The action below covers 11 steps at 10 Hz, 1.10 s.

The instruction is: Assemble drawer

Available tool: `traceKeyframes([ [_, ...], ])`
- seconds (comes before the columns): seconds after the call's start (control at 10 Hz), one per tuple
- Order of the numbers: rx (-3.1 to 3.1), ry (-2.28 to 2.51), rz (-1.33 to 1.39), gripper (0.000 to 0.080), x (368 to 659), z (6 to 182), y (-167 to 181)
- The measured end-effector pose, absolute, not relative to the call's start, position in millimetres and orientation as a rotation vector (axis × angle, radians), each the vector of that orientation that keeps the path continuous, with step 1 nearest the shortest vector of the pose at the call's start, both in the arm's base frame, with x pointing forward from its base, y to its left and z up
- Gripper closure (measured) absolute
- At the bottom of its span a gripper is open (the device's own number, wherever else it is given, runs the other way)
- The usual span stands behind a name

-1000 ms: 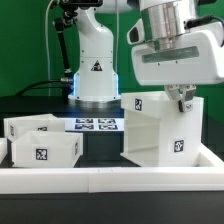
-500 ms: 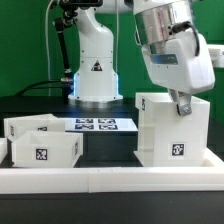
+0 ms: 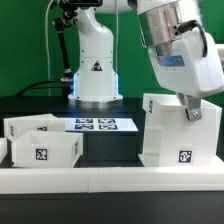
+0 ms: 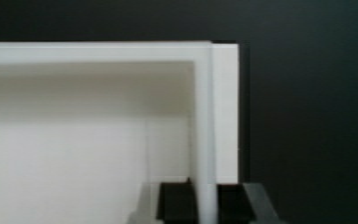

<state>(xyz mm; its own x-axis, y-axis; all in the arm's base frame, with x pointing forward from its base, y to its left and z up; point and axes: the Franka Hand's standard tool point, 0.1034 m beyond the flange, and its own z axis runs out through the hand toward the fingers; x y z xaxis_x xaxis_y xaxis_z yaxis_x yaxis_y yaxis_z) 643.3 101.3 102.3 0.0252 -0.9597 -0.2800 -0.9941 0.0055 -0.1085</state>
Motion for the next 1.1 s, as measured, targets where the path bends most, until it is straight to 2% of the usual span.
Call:
traceKeyframes([
  [0.4,-2.039,2.001,0.187,0.0759,646.3,103.9,102.5],
  [0.5,-2.043,1.996,0.186,0.0571,646.2,103.9,102.9],
  [0.6,-2.055,1.983,0.184,0.0571,646.1,104.1,102.9],
  [0.7,-2.098,1.933,0.174,0.036,645.9,106.6,101.4],
  [0.8,-2.131,1.891,0.162,0.036,645.3,109.8,99.4],
  [0.9,-2.157,1.855,0.153,0.021,645.2,113.0,99.8],
  [1.0,-2.22,1.777,0.15,0.021,642.8,120.3,100.1],
  [1.1,-2.28,1.698,0.158,0.016,640.3,129.3,98.6],
])
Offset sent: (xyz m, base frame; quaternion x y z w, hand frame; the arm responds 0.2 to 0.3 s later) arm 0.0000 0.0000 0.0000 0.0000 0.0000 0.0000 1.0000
